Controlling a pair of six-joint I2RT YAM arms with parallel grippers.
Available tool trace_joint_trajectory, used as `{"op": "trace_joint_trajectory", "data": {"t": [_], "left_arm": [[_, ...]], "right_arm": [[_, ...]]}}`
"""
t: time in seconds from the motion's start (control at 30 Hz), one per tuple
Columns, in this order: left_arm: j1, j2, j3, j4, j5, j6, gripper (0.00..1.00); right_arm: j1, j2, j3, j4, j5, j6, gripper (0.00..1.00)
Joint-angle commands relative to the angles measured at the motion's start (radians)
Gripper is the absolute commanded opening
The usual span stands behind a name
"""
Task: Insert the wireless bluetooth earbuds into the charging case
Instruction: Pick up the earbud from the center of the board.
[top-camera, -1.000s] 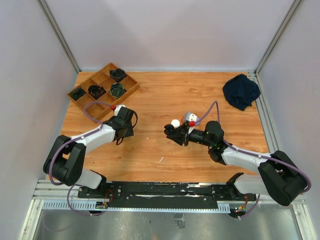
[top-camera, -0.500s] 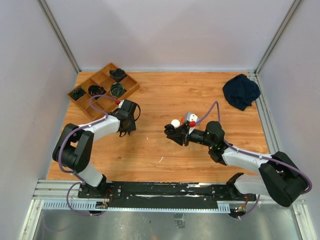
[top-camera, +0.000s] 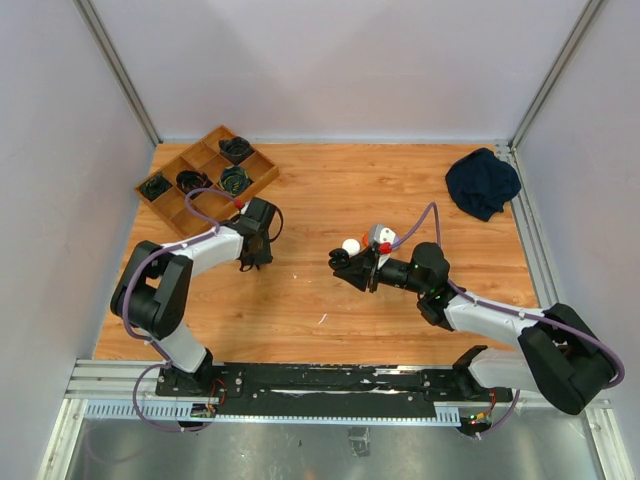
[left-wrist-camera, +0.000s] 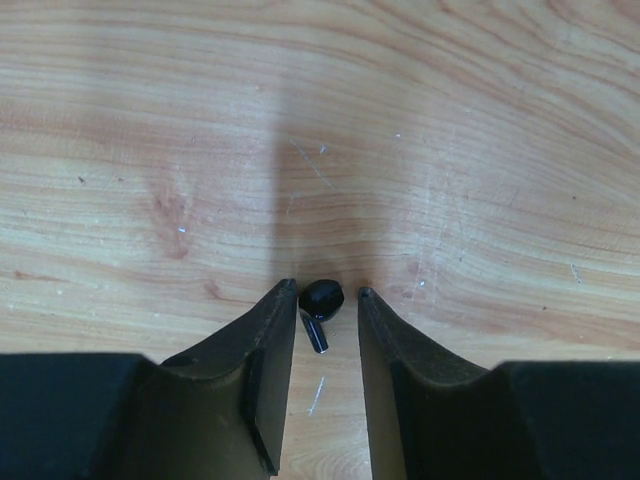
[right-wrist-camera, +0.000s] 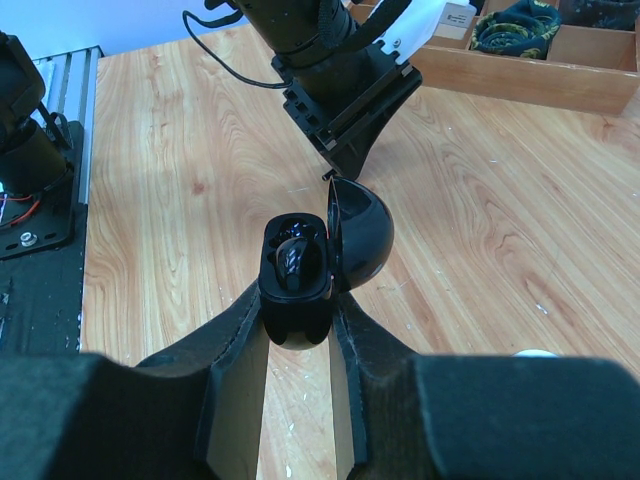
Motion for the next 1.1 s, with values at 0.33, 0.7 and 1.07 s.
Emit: {"op": "trace_joint_trajectory", "data": {"t": [0.33, 0.7, 1.07], "left_arm": [[0.009, 0.031, 0.025, -0.031, 0.069, 0.034, 0.24], [0.008, -0.061, -0.019, 0.023, 0.202, 0.037, 0.19], [-0.01, -0.307, -0.124, 0.211, 0.307, 0.028, 0.18]], "right_arm": [[-0.011, -0.027, -0.001, 0.01, -0.005, -0.011, 0.14], [-0.01, -0.004, 0.018, 0.008, -0.021, 0.01, 0.14], [0.002, 0.031, 0.04, 0.042, -0.013, 0.03, 0.14]]}}
